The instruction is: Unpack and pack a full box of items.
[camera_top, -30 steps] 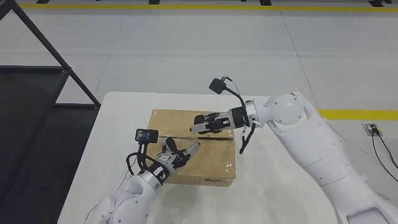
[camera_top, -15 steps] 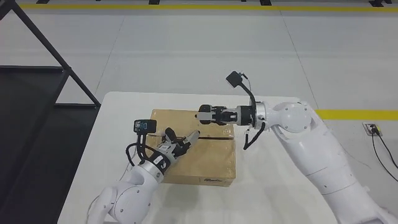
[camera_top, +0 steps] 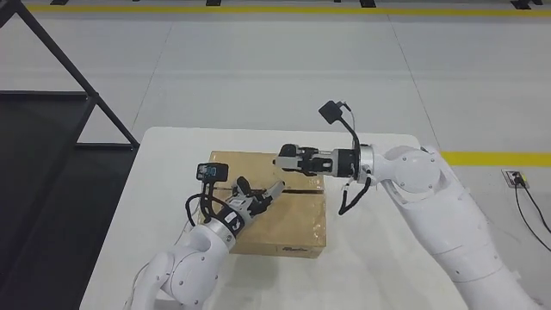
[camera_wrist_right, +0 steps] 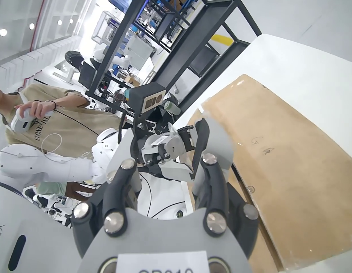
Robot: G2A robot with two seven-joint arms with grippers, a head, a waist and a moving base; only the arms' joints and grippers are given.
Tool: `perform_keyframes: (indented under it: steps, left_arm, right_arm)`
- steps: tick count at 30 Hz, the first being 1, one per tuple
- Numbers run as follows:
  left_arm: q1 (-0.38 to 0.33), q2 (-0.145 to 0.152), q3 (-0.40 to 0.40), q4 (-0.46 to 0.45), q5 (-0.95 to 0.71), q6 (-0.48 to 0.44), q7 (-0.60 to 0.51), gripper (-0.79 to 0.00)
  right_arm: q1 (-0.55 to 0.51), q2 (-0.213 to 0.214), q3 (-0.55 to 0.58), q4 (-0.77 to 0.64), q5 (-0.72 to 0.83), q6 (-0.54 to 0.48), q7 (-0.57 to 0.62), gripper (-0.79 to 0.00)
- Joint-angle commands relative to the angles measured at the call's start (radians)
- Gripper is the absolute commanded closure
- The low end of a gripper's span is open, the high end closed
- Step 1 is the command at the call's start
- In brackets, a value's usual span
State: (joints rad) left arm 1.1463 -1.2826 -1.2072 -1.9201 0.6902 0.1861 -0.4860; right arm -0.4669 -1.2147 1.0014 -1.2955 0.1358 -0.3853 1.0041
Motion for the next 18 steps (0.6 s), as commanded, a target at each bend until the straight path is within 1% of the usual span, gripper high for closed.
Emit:
perform_keyframes:
  steps: [1,7,9,10,11,14,16,18]
  left_arm:
    - [0.004,0.0,-0.001,-0.002,0.0,-0.002,-0.001,-0.785]
    - [0.024,0.001,-0.007,-0.01,0.003,-0.014,-0.004,-0.785]
    - [0.028,0.002,-0.007,-0.013,0.003,-0.021,-0.005,-0.785]
    - [0.03,0.002,-0.007,-0.014,0.003,-0.022,-0.005,-0.785]
    - [0.032,0.002,-0.006,-0.014,0.003,-0.025,-0.006,-0.785]
    - [0.037,0.002,-0.008,-0.016,0.005,-0.028,-0.008,-0.785]
    - [0.04,0.002,-0.009,-0.016,0.005,-0.029,-0.006,-0.785]
    - [0.041,0.002,-0.01,-0.017,0.006,-0.029,-0.006,-0.785]
  right_arm:
    - [0.007,-0.001,-0.006,0.006,-0.008,0.001,0.002,-0.453]
    - [0.04,-0.007,-0.033,0.032,-0.022,-0.001,0.04,-0.336]
    - [0.047,-0.009,-0.041,0.035,-0.03,0.001,0.041,-0.262]
    - [0.05,-0.011,-0.045,0.036,-0.033,0.003,0.041,-0.24]
    - [0.053,-0.011,-0.049,0.038,-0.036,0.004,0.043,-0.234]
    - [0.063,-0.013,-0.056,0.048,-0.036,0.008,0.059,-0.259]
    - [0.069,-0.014,-0.06,0.054,-0.036,0.009,0.065,-0.252]
    - [0.072,-0.016,-0.063,0.058,-0.03,0.004,0.07,-0.225]
